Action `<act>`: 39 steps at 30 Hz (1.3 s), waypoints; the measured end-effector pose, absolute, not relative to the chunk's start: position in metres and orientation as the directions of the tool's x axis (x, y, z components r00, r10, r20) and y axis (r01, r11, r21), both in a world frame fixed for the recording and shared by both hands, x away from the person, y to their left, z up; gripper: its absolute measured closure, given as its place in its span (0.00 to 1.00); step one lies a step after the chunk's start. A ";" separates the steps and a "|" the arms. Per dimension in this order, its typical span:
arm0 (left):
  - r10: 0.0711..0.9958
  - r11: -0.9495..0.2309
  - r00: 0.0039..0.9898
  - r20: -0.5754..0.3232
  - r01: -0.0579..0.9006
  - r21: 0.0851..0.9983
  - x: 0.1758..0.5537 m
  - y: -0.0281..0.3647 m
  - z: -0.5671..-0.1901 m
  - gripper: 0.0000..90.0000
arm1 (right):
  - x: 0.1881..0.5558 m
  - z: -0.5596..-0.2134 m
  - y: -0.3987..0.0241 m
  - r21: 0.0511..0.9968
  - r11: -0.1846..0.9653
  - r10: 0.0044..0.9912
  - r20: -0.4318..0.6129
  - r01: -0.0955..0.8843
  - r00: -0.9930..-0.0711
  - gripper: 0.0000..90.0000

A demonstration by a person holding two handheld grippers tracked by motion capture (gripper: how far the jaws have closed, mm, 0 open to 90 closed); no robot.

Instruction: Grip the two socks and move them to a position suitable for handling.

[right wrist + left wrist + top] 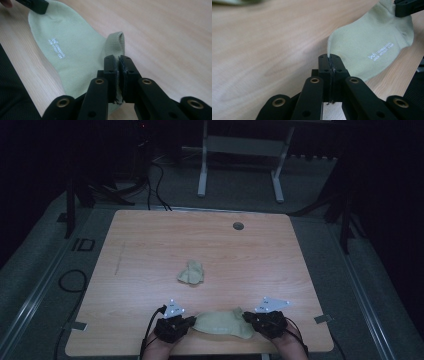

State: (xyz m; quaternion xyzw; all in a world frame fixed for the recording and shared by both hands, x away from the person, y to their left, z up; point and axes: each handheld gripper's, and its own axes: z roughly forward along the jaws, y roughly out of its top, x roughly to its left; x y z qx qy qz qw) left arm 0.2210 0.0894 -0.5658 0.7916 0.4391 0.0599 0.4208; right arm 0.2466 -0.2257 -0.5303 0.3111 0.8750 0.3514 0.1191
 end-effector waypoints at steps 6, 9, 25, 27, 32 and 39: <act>0.737 -0.291 0.618 -0.272 0.654 0.698 0.221 0.087 -0.571 0.87 | 0.251 -0.542 -0.230 0.665 0.567 0.649 0.003 0.486 -0.761 0.76; 0.737 -0.291 0.626 -0.255 0.634 0.716 0.221 0.092 -0.567 0.66 | 0.251 -0.539 -0.233 0.670 0.569 0.652 -0.015 0.477 -0.758 0.64; 0.724 -0.265 0.654 -0.218 0.556 0.788 0.220 0.137 -0.562 0.49 | 0.286 -0.497 -0.186 0.724 0.565 0.605 -0.038 0.395 -0.796 0.52; 0.737 -0.253 0.638 -0.223 0.567 0.784 0.222 0.143 -0.564 0.49 | 0.300 -0.490 -0.165 0.733 0.566 0.589 -0.039 0.377 -0.807 0.51; 0.757 -0.236 0.614 -0.223 0.575 0.783 0.224 0.149 -0.565 0.42 | 0.318 -0.485 -0.137 0.735 0.577 0.567 -0.046 0.356 -0.823 0.49; 0.776 -0.221 0.592 -0.217 0.578 0.786 0.227 0.156 -0.567 0.26 | 0.356 -0.489 -0.088 0.736 0.582 0.553 -0.046 0.346 -0.832 0.44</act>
